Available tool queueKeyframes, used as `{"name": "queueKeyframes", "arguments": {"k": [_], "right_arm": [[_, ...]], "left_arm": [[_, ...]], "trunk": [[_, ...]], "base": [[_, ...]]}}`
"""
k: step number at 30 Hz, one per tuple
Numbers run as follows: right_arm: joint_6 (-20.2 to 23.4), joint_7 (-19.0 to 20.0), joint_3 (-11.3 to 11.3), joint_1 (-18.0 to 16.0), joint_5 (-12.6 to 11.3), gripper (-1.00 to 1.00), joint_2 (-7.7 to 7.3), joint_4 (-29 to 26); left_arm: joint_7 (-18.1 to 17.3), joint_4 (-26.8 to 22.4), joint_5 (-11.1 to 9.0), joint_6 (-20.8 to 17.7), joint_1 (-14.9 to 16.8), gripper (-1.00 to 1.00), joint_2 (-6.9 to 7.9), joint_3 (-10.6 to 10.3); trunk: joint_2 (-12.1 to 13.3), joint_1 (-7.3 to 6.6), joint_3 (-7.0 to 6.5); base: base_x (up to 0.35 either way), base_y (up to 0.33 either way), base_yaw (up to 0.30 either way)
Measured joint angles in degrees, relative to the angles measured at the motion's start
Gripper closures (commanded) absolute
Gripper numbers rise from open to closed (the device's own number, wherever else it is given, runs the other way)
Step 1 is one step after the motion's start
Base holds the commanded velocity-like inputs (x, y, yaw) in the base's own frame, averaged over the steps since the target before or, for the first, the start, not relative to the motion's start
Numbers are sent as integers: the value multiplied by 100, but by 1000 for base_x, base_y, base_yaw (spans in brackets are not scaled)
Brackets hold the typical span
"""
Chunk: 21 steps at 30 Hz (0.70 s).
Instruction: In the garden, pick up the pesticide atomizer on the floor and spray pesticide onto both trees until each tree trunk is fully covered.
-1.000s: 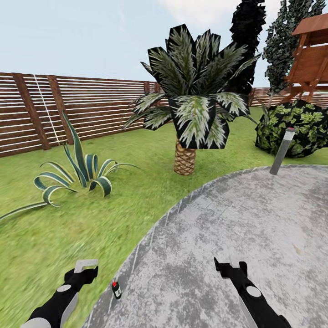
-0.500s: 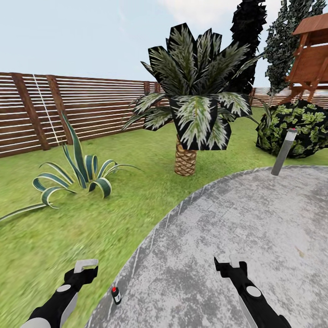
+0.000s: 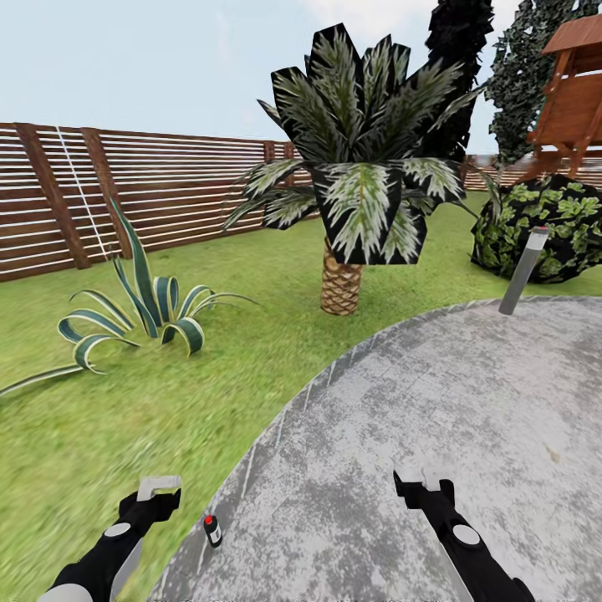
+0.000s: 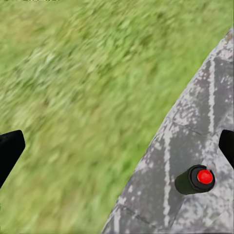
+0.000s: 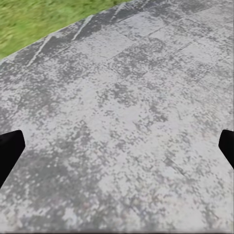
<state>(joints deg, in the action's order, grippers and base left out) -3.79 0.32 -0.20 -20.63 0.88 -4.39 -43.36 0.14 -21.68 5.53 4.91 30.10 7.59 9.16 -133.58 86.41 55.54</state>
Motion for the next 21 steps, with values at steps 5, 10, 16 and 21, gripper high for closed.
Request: {"name": "queueKeyframes", "arguments": {"k": [5,10,16,21], "right_arm": [[0,0,-3,0,3,-100,0,0],[0,0,-4,0,7,-100,0,0],[0,0,-2,0,8,-100,0,7],[0,0,4,0,8,-100,0,9]], "left_arm": [[-101,1,625,81,-27,-100,95,-277],[-905,-2,1420,200,10,-100,298,-391],[-1345,-1,1846,215,13,-100,391,-404],[-1430,5,1901,271,11,-100,397,-410]], "trunk": [[-201,110,135],[-401,220,269],[-642,351,431],[-842,461,566]], "base": [[0,0,0],[0,0,0],[0,0,0],[0,0,0]]}}
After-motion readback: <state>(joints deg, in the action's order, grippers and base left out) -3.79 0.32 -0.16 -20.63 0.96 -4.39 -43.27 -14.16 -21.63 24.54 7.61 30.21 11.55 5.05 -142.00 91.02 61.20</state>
